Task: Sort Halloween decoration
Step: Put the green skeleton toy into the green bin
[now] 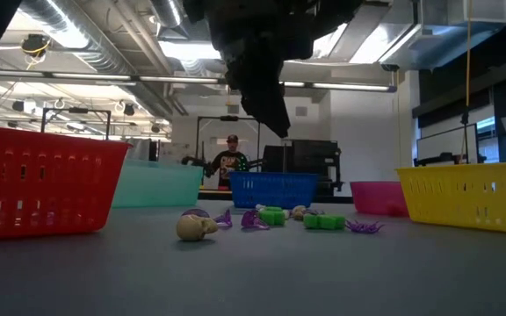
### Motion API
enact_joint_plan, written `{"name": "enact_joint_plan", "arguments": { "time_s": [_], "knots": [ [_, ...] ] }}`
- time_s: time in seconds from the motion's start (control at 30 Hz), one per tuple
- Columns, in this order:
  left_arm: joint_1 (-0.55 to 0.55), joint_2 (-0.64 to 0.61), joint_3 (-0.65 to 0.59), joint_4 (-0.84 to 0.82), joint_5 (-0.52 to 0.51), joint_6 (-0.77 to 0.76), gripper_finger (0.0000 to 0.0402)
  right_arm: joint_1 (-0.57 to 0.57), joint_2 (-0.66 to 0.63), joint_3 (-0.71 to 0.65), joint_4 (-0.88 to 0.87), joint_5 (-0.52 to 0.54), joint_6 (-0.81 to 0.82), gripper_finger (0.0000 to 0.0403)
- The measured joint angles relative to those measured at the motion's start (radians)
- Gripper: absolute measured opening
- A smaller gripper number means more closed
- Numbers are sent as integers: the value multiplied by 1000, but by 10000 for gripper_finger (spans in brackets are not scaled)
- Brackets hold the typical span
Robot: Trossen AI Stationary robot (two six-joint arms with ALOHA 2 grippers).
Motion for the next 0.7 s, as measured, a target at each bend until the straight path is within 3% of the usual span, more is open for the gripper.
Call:
{"name": "enact_joint_plan", "arguments": {
  "time_s": [0.27,0.47,0.7],
  "knots": [
    [-46,23,-19,17,-1,-13,148,0,0,0,0,-1,10,124],
    [-90,30,-110,74,-8,-13,148,0,0,0,-6,-8,12,124],
    [-128,31,-221,213,-89,-15,148,0,0,0,-6,-8,13,124]
  ]
}}
